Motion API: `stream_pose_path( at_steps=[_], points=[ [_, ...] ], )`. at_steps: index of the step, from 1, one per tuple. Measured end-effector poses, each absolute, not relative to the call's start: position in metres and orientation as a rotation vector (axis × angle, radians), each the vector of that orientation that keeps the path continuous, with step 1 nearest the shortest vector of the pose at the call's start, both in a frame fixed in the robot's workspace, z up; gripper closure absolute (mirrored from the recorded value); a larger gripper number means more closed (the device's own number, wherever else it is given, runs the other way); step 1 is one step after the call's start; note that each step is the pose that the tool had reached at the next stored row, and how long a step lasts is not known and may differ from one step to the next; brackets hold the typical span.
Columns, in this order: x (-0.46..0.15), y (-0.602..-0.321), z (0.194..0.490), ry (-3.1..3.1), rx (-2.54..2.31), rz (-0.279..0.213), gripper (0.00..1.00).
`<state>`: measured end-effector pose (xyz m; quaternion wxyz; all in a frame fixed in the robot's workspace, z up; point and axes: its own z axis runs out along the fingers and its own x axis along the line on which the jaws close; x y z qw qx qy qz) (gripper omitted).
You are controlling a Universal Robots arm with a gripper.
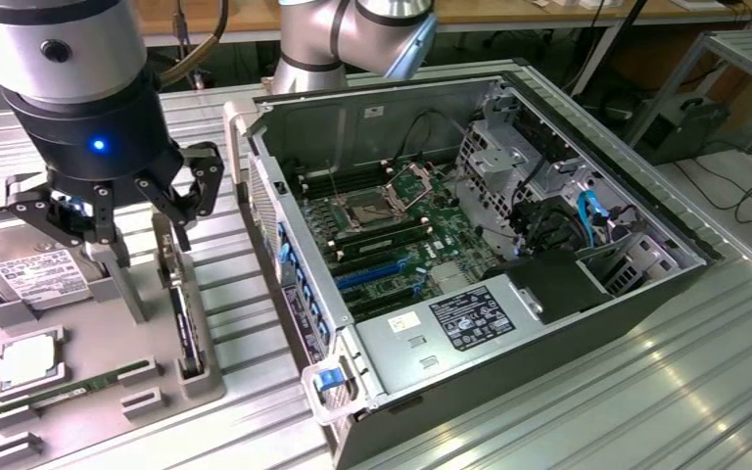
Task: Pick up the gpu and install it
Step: 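Pick up the gpu and move the gpu toward the slot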
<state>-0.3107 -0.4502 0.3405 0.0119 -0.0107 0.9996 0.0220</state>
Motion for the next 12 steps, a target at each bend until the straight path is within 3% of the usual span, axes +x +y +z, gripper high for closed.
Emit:
stream_pose_path(
  at_steps=[12],
  points=[
    [-0.309,-0.449,0.32,3.119,-0.033,0.068,0.44]
  ],
)
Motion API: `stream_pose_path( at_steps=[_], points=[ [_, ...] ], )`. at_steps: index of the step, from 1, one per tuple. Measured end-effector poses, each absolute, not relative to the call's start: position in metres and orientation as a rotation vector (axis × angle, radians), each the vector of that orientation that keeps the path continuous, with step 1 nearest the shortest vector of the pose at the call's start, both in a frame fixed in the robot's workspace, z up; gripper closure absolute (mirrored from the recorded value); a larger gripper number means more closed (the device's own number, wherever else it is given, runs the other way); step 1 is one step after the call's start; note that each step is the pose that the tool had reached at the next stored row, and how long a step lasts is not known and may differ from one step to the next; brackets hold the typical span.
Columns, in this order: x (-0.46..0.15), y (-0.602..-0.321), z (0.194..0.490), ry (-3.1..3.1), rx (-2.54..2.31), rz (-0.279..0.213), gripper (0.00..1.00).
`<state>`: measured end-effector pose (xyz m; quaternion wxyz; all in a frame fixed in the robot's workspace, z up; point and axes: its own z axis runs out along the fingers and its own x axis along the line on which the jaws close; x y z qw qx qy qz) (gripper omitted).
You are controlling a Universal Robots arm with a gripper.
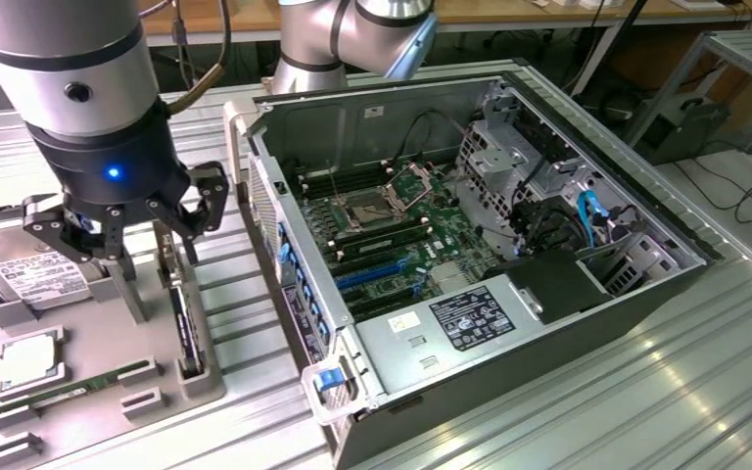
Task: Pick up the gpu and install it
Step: 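Pick up the gpu and move the gpu toward the slot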
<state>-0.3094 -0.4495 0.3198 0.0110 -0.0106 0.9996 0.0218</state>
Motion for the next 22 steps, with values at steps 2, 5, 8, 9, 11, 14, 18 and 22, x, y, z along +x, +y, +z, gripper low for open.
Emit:
stream_pose_path(
  at_steps=[2,5,8,9,11,14,18,22],
  points=[
    [-0.309,-0.449,0.316,3.119,-0.033,0.066,0.39],
    [-0.309,-0.449,0.311,3.12,-0.033,0.063,0.32],
    [-0.309,-0.448,0.307,3.121,-0.033,0.048,0.32],
    [-0.309,-0.447,0.306,3.121,-0.033,0.04,0.32],
    [-0.309,-0.445,0.303,3.121,-0.034,0.021,0.32],
    [-0.309,-0.444,0.298,3.121,-0.034,0.016,0.32],
    [-0.309,-0.444,0.291,3.121,-0.033,0.016,0.32],
    [-0.309,-0.447,0.281,3.121,-0.033,0.016,0.32]
  ],
)
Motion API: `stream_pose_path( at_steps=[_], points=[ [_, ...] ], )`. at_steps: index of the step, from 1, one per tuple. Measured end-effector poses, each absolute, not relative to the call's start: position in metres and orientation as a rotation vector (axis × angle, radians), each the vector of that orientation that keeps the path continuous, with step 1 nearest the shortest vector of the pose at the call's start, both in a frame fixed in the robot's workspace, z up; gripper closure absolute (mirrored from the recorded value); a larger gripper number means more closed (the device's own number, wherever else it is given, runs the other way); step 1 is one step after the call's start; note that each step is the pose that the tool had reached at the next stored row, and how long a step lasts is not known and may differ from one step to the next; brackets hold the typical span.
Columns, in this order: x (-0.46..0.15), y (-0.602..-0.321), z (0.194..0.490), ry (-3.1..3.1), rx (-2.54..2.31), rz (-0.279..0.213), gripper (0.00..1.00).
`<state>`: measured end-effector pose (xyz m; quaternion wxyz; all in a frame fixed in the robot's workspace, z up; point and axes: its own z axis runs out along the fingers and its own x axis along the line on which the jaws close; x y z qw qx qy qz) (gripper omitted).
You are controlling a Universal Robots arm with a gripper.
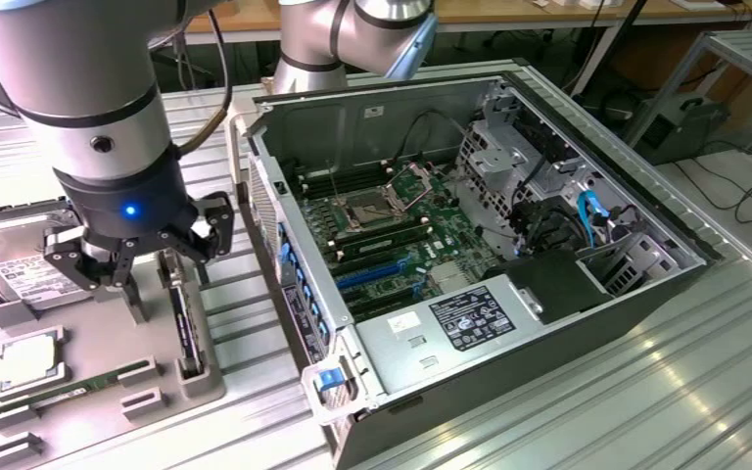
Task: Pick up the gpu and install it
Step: 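Pick up the gpu and move the gpu toward the slot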
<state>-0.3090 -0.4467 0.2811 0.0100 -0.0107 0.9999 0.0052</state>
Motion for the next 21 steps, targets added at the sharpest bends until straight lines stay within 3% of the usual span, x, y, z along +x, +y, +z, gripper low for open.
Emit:
stream_pose_path(
  at_steps=[21],
  points=[
    [-0.309,-0.451,0.241,3.121,-0.034,0.016,0.32]
  ],
)
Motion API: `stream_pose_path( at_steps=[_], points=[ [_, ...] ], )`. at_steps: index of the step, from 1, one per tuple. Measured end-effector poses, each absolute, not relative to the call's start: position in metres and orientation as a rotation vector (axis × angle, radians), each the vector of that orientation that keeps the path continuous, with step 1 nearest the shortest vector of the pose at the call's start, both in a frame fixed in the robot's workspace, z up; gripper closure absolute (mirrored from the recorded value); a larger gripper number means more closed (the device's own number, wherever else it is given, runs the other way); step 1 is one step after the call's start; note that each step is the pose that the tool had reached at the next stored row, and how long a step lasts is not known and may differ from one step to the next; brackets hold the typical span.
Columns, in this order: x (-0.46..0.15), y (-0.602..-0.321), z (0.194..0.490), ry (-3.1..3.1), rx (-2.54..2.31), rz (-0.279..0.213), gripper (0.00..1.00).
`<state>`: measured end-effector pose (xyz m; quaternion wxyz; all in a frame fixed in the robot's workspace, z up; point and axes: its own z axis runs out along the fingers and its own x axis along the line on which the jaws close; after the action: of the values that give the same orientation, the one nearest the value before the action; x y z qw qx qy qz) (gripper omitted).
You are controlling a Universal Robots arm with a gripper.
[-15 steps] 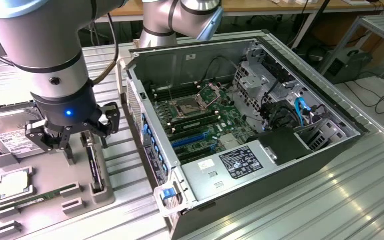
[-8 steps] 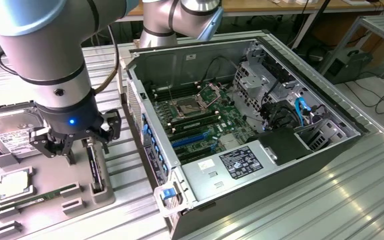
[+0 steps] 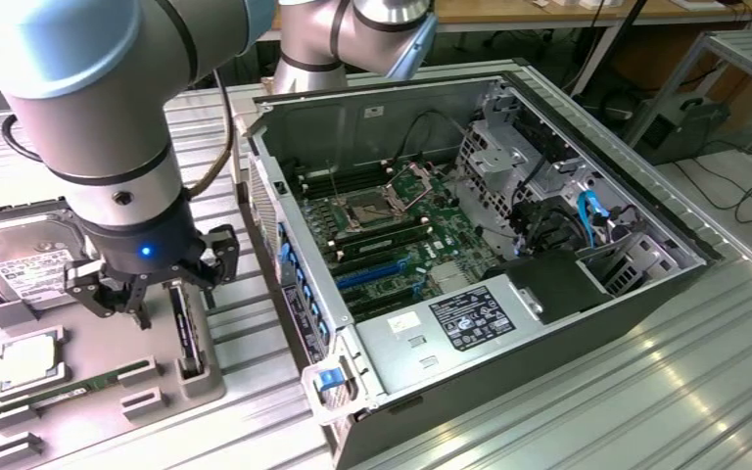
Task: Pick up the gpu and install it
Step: 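Pick up the gpu and move the gpu toward the slot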
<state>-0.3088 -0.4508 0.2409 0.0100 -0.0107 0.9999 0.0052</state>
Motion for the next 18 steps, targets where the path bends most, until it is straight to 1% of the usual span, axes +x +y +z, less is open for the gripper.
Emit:
stream_pose_path(
  at_steps=[12,18],
  points=[
    [-0.309,-0.451,0.219,3.122,-0.033,0.016,0.32],
    [-0.309,-0.451,0.219,3.123,-0.033,0.015,0.32]
  ],
)
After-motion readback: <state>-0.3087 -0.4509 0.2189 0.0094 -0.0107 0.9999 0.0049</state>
